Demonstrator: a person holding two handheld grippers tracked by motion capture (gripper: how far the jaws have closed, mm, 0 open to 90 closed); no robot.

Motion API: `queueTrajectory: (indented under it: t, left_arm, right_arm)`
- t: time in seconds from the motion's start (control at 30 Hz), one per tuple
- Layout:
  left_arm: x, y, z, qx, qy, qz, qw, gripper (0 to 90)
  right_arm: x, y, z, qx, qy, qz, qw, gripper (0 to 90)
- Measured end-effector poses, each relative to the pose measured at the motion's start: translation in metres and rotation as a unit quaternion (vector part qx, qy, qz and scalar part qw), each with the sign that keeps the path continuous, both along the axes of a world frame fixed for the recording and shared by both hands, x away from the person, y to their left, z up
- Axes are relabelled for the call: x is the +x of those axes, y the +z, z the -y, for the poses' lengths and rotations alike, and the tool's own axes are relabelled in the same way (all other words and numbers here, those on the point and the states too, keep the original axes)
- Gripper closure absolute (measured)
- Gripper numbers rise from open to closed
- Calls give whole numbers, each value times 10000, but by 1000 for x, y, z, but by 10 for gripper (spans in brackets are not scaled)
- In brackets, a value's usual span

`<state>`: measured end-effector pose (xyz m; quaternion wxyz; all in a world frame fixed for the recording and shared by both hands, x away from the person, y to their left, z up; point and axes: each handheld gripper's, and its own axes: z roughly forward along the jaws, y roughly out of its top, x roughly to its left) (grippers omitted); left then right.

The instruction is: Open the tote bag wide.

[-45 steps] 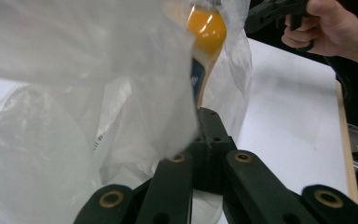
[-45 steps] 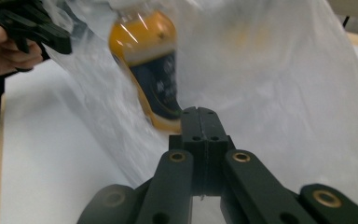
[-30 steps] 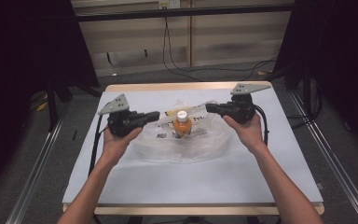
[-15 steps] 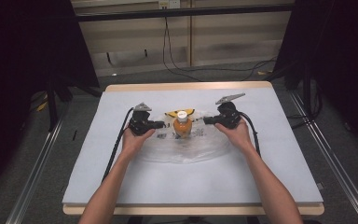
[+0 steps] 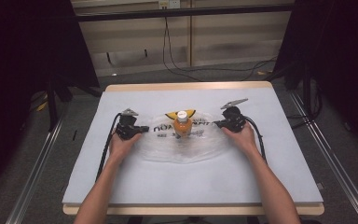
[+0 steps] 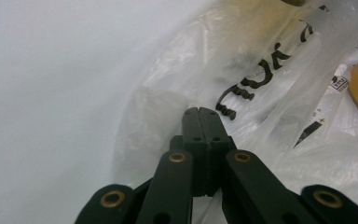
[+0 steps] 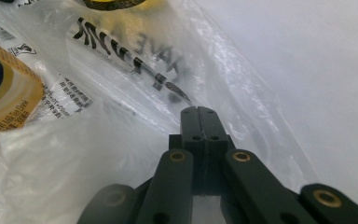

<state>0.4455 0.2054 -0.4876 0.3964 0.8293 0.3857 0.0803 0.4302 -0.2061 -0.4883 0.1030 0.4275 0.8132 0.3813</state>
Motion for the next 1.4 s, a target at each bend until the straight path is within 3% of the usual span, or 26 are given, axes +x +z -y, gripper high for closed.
queueTrajectory:
  t: [0.13, 0.17, 0.27, 0.37, 0.4, 0.47, 0.57, 0.6, 0.67, 0.7, 0.73, 0.8, 0.83, 0.9, 0.93, 0.97, 1.0, 1.03, 1.1, 1.13, 1.17, 1.2, 1.27, 1.3, 1.37, 1.4]
  left_arm:
    - [-5, 3, -2, -124, -76, 81, 9999, 900]
    - [-8, 8, -2, -269, -166, 110, 9994, 900]
    - [-19, 34, 3, -277, -470, 432, 9976, 900]
    - [-29, 54, 12, -26, -708, 695, 9951, 900]
    - [-33, 61, 16, 189, -790, 821, 9933, 900]
    - [-42, 70, 28, 292, -1040, 856, 9905, 900]
    - [-46, 76, 47, 466, -1372, 835, 9859, 900]
    - [-45, 76, 54, 402, -1449, 790, 9855, 900]
    - [-41, 75, 63, 545, -1639, 704, 9824, 900]
    - [-38, 72, 69, 589, -1728, 497, 9819, 900]
    - [-34, 67, 76, 813, -1869, 357, 9784, 900]
    - [-28, 58, 83, 970, -1988, 130, 9751, 900]
    - [-26, 54, 85, 1065, -2000, 68, 9740, 900]
    - [-25, 45, 88, 976, -1964, -141, 9756, 900]
    - [-25, 41, 88, 1055, -1968, -158, 9746, 900]
    - [-25, 38, 88, 1135, -2097, -228, 9709, 900]
    - [-28, 35, 89, 1152, -2145, -234, 9696, 900]
    - [-31, 31, 90, 1045, -2073, -293, 9722, 900]
    - [-36, 27, 89, 1066, -2109, -325, 9711, 900]
    - [-39, 25, 88, 973, -2101, -376, 9721, 900]
    - [-43, 22, 89, 883, -2157, -406, 9716, 900]
    - [-48, 21, 90, 858, -2266, -367, 9695, 900]
    - [-59, 19, 94, 934, -2326, -323, 9675, 900]
    - [-64, 19, 96, 854, -2372, -279, 9673, 900]
    - [-78, 19, 102, 899, -2519, -271, 9632, 900]
    - [-85, 20, 105, 942, -2643, -250, 9595, 900]
  right_arm:
    - [-1, 2, 1, -60, 40, 2, 10000, 900]
    - [-1, 4, 1, -49, 31, 9, 10000, 900]
    - [-2, 20, 2, 221, 161, 206, 9994, 900]
    - [-2, 41, 1, 237, 237, 319, 9989, 900]
    - [-3, 49, 0, 179, 260, 392, 9987, 900]
    - [-3, 70, -6, 174, 501, 482, 9974, 900]
    - [-2, 81, -14, 67, 763, 458, 9960, 900]
    - [0, 85, -19, 31, 871, 409, 9954, 900]
    - [5, 91, -29, -27, 1199, 227, 9925, 900]
    - [9, 91, -35, -58, 1394, 52, 9902, 900]
    - [13, 90, -40, -26, 1600, -117, 9870, 900]
    - [23, 85, -48, -181, 1672, -413, 9849, 900]
    - [27, 82, -52, -232, 1712, -524, 9836, 900]
    - [33, 73, -59, -360, 1856, -726, 9793, 900]
    - [35, 69, -63, -467, 1861, -841, 9778, 900]
    - [38, 58, -70, -615, 1925, -961, 9746, 900]
    - [38, 58, -70, -615, 1925, -961, 9746, 900]
    - [40, 52, -72, -677, 1970, -1005, 9729, 900]
    - [41, 44, -78, -696, 1973, -1081, 9719, 900]
    - [42, 40, -80, -695, 1997, -1105, 9711, 900]
    - [44, 32, -87, -765, 2088, -1148, 9682, 900]
    - [44, 32, -87, -765, 2088, -1148, 9682, 900]
    - [45, 25, -95, -947, 2158, -1194, 9645, 900]
    - [48, 22, -99, -914, 2127, -1146, 9661, 900]
    - [50, 22, -101, -934, 2078, -1139, 9670, 900]
    - [52, 22, -102, -929, 2035, -1146, 9679, 900]
